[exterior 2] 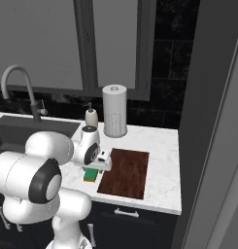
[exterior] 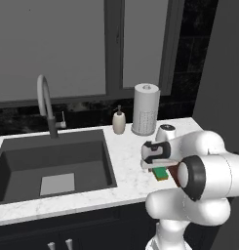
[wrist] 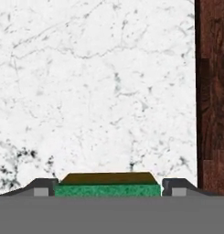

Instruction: Pick up the sponge from the counter and clean the cutting board by briefly scrubbing or pressing down on the cutting board. Once finished, release the sponge.

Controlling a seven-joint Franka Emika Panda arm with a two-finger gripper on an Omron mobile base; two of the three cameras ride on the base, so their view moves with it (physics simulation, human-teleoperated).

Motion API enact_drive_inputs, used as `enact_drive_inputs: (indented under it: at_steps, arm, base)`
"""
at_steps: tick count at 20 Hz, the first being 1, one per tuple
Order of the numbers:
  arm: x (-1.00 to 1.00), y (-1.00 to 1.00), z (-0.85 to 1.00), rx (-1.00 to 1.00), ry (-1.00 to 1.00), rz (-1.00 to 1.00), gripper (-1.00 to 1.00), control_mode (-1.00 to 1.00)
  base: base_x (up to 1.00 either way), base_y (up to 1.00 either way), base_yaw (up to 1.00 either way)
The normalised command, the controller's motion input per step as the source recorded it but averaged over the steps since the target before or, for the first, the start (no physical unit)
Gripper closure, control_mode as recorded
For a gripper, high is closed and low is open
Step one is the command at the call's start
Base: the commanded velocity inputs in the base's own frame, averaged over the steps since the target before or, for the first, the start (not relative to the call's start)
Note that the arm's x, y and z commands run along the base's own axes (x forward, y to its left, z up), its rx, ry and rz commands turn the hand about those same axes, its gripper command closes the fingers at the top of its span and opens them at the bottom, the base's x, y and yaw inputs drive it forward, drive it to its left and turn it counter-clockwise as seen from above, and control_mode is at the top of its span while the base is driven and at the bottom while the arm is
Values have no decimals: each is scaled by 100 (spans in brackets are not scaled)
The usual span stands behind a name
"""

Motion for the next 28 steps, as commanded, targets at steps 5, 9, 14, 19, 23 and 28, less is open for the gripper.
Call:
enact_drive_inputs:
  at_steps: [5, 9, 14, 19, 23, 28]
  arm:
    - [-9, 0, -18, 0, 0, 0, 100, -100]
    - [-26, 3, 3, 0, 0, 0, 100, -100]
    - [-18, 0, 67, 0, -1, -5, 100, -100]
    - [0, -26, 42, -1, 0, -8, 100, -100]
    - [-12, -57, 1, 0, -3, -7, 100, -100]
    - [1, -45, 0, 0, -12, -9, 100, -100]
  base:
    - [0, 0, 0]
    - [0, 0, 0]
    - [0, 0, 0]
    - [0, 0, 0]
    - [0, 0, 0]
    - [0, 0, 0]
